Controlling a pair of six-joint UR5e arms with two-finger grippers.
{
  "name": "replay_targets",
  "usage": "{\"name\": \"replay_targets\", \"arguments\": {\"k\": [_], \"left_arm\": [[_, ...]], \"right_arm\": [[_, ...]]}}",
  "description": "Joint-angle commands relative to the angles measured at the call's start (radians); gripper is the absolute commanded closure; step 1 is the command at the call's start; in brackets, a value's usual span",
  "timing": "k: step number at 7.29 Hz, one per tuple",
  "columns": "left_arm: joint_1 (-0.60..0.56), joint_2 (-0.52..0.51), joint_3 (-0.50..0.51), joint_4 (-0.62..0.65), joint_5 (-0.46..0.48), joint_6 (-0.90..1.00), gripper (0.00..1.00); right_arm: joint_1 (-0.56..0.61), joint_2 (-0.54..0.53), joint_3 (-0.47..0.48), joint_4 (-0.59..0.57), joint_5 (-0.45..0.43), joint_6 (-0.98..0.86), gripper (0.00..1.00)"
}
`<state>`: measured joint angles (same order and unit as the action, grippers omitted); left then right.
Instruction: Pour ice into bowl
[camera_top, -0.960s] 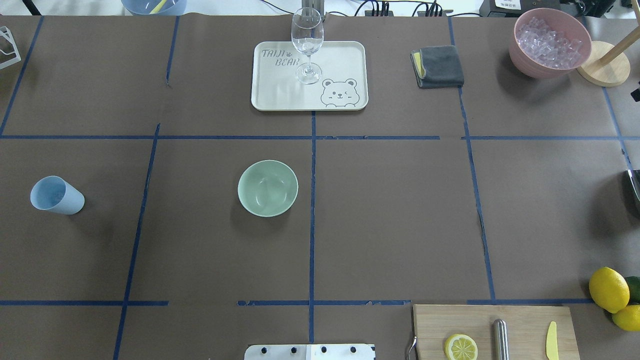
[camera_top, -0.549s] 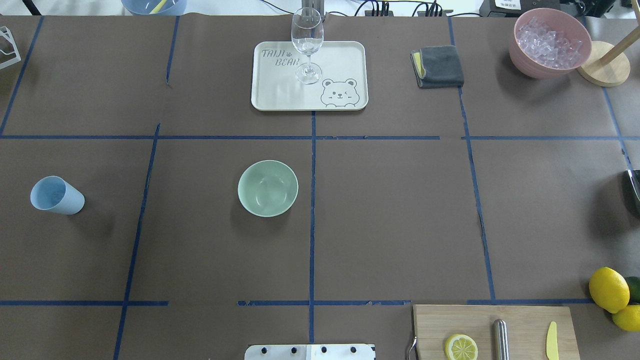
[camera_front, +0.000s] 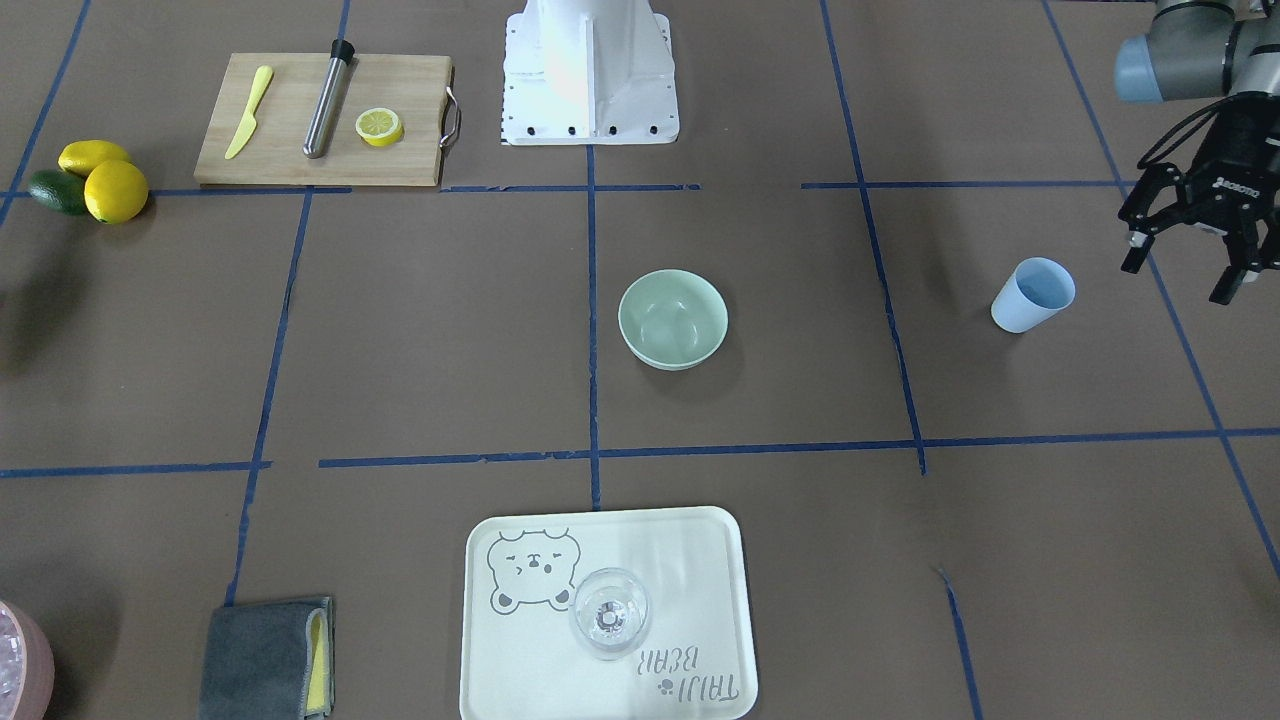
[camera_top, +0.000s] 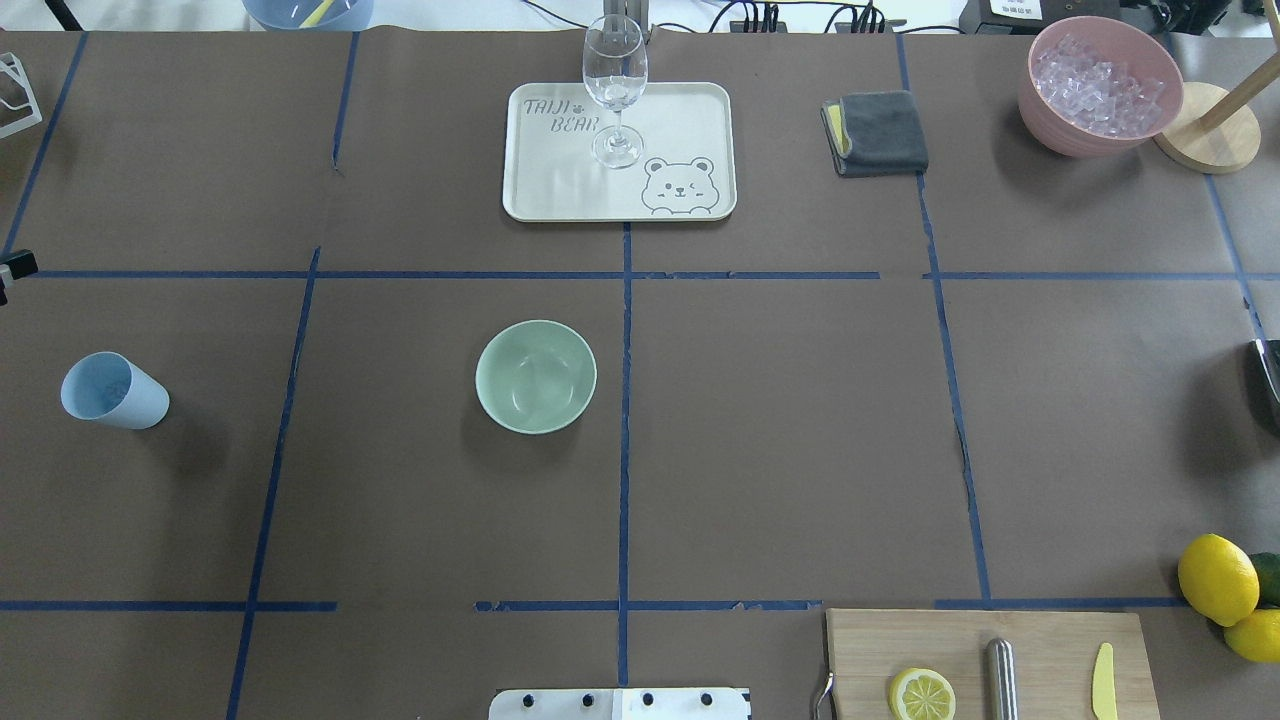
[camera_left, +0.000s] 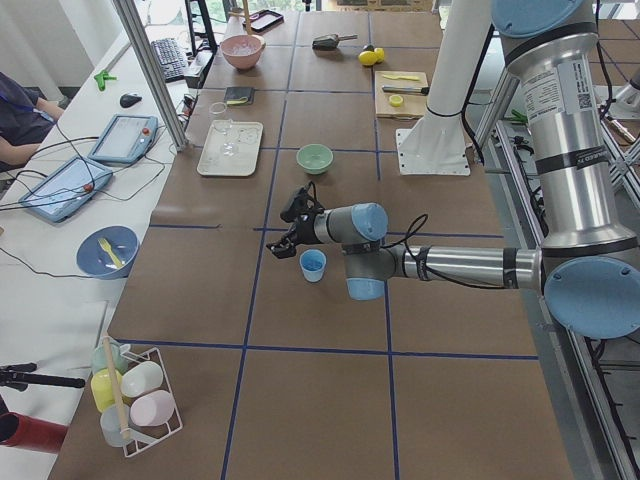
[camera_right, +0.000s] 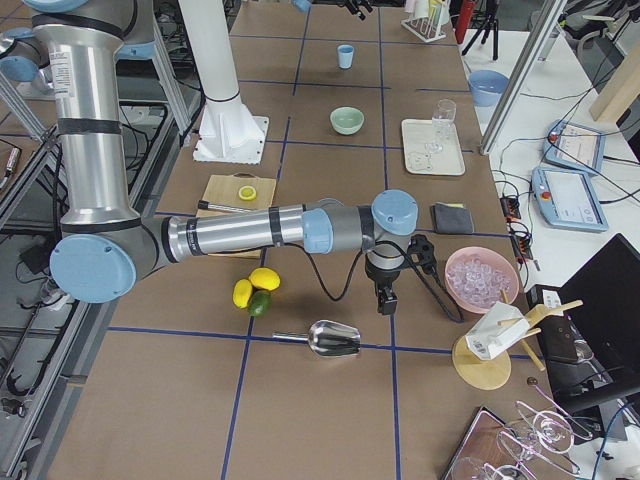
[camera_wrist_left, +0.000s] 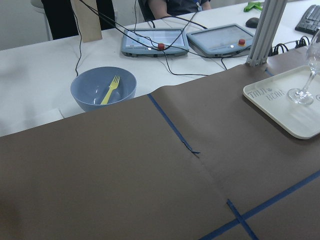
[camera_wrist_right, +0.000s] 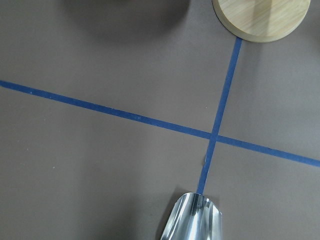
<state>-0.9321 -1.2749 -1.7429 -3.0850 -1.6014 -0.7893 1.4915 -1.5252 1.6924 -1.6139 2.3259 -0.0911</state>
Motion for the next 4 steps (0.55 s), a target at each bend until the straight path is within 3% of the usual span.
{"name": "replay_targets", "arguments": {"k": [1,4], "left_arm": [[0.171,0.103,-0.001,-0.128,0.269,-0.057,0.00],[0.466,0.131,0.015,-0.130,0.669,-0.177,0.00]], "right_arm": [[0.009,-0.009,0.001,0.000,0.001,0.001,0.00],[0.018,-0.030,0.019,0.000,0.000,-0.001,0.00]]}}
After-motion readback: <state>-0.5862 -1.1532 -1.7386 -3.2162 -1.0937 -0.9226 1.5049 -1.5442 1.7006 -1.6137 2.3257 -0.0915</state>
